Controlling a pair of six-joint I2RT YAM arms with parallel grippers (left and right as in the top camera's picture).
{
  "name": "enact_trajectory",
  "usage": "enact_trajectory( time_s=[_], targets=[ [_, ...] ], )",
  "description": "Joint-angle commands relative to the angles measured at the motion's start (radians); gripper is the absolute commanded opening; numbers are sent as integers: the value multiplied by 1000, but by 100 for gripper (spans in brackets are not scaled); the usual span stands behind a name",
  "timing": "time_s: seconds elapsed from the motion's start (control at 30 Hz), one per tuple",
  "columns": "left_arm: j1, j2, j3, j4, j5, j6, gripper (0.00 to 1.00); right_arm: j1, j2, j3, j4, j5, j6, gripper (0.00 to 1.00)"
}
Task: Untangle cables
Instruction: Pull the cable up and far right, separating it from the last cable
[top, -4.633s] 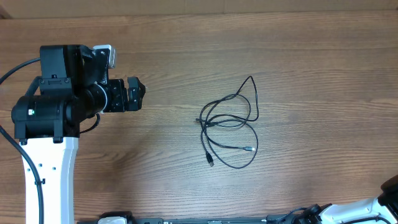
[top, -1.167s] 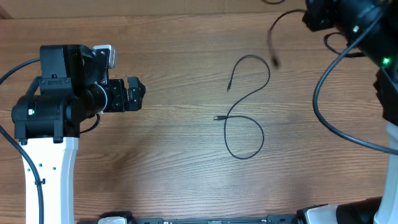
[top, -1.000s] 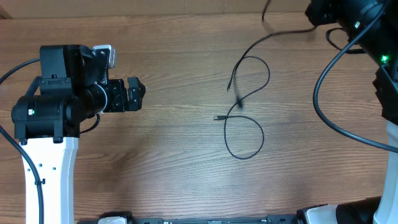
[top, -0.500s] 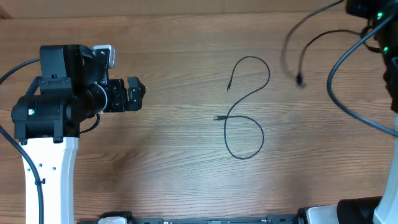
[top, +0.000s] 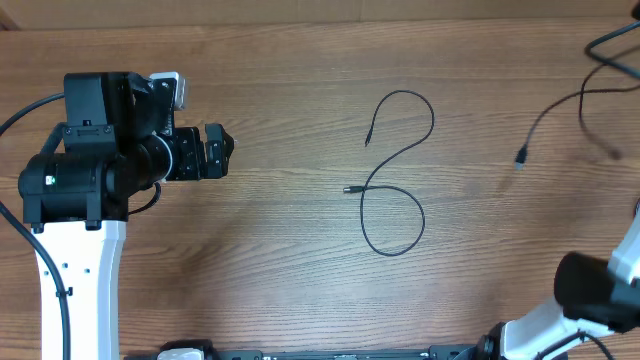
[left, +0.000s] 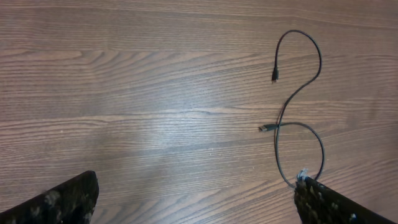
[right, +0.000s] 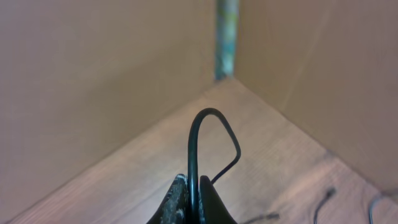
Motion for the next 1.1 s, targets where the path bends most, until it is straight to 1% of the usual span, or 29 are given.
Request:
enact_trajectory(
  time_s=[0.0, 0.07, 0.27, 0.43, 0.57, 0.63, 0.73, 0.77, 0.87, 0.9, 0.93, 0.97, 1.0, 1.07],
  targets=[
    [-3, -2, 13, 1, -6, -13, 100, -66, 42, 8, -4, -41, 82, 4],
    [-3, -2, 13, 1, -6, -13, 100, -113, 80, 8, -9, -83, 87, 4],
    [-3, -2, 13, 1, -6, -13, 100, -202, 154, 8, -22, -85, 88, 4],
    [-3, -2, 13, 1, -6, -13, 100, -289, 205, 0, -44, -86, 144, 4],
    [-3, -2, 13, 1, -6, -13, 100, -350, 246, -6, -63, -94, 145, 4],
    [-3, -2, 13, 1, -6, -13, 100, -373, 261, -22, -64, -99, 148, 4],
    [-3, -2, 13, 1, -6, -13, 100, -410, 270, -84, -51, -100, 190, 4],
    [-3, -2, 13, 1, -6, -13, 100, -419, 271, -104, -42, -101, 196, 5],
    [-3, -2, 13, 1, -6, -13, 100, -447, 271, -183, 3, -101, 196, 20],
    [-3, -2, 13, 1, -6, -13, 100, -454, 271, -211, 17, -105, 196, 34],
    [-3, -2, 13, 1, -6, -13, 100, -460, 271, -231, 26, -116, 196, 44],
    [-3, -2, 13, 1, -6, -13, 99, -467, 271, -264, 39, -146, 196, 77],
    [-3, -2, 13, 1, -6, -13, 100, -471, 271, -281, 45, -167, 195, 100],
    [-3, -2, 13, 1, -6, -13, 100, -477, 271, -323, 58, -223, 195, 100]
  ],
)
